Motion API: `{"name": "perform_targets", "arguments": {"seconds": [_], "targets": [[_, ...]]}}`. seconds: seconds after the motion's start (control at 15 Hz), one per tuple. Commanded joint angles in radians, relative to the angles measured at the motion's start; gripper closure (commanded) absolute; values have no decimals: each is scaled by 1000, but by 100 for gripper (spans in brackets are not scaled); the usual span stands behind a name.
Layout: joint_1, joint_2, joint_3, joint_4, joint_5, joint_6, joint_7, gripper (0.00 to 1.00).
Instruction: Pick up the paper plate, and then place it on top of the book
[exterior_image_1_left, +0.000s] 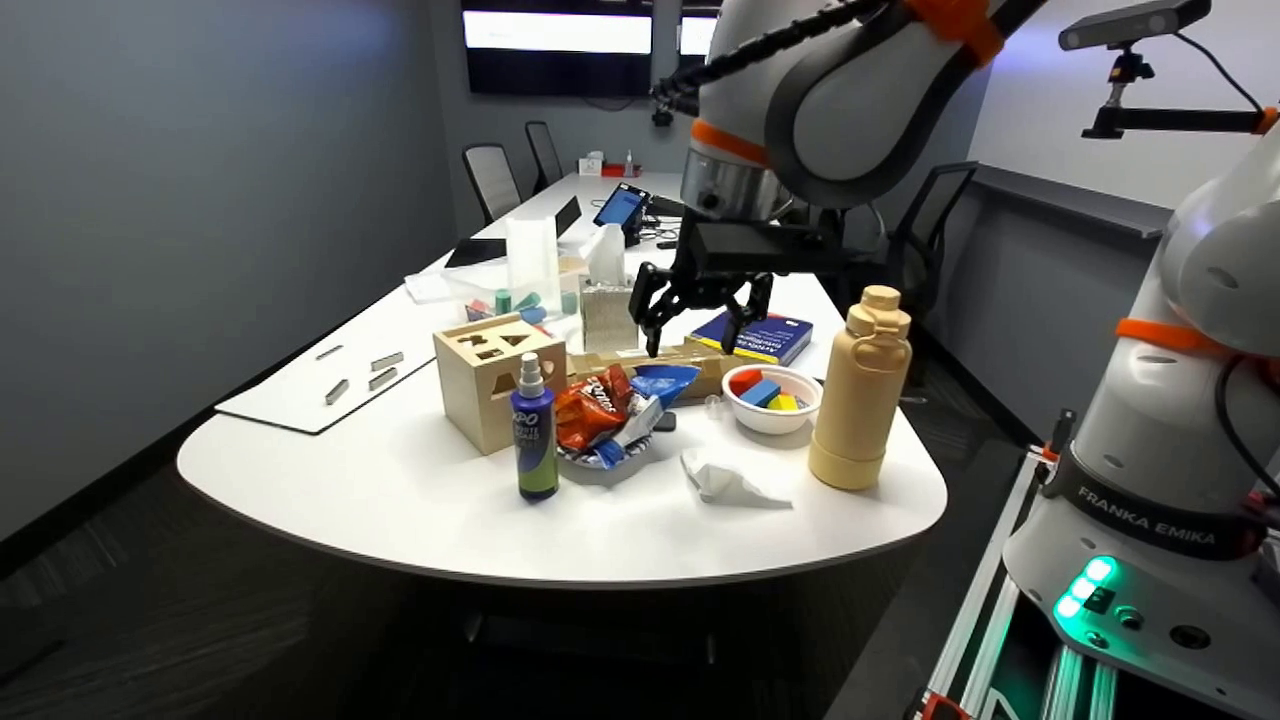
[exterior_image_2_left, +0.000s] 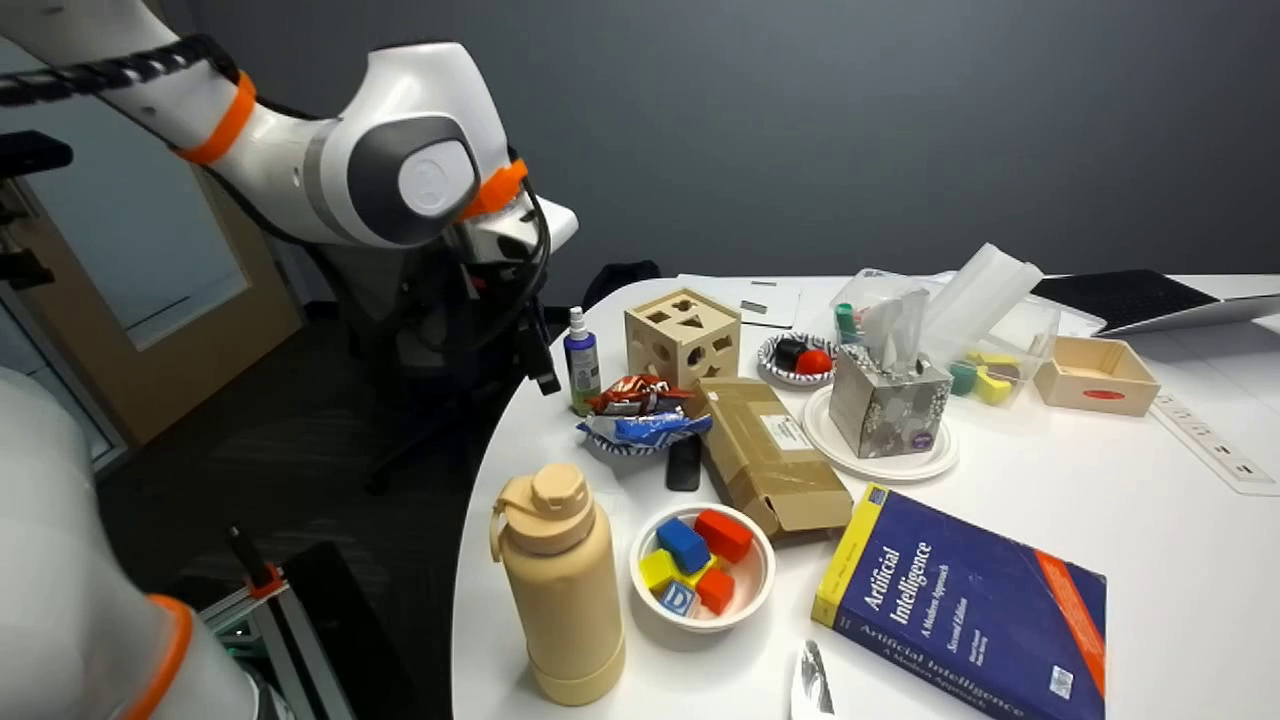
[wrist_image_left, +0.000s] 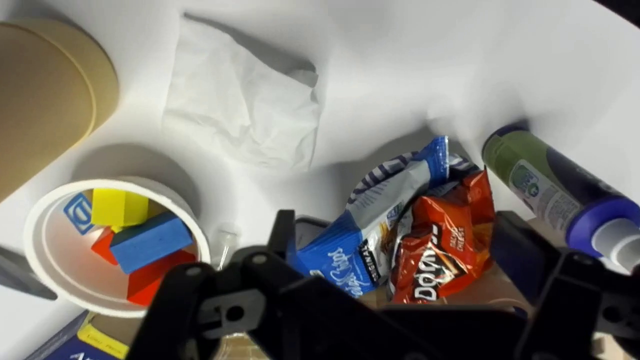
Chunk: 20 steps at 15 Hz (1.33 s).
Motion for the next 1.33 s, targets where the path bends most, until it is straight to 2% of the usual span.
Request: {"name": "perform_targets", "arguments": {"seconds": [0.0, 0.33, 0.53, 0.73, 0.93, 1.07, 1.27], "targets": [[16, 141, -28, 0, 6, 91, 78, 0], [77, 300, -94, 0, 95, 238, 102, 0], [126, 383, -122, 0, 225, 331, 65, 0], [157, 454, -106, 2, 367, 437, 32, 0], [184, 506, -120, 3, 373, 545, 64, 0], [215, 547, -171, 1, 348, 627, 73, 0], [324, 599, -294, 2, 389, 711, 46, 0]]}}
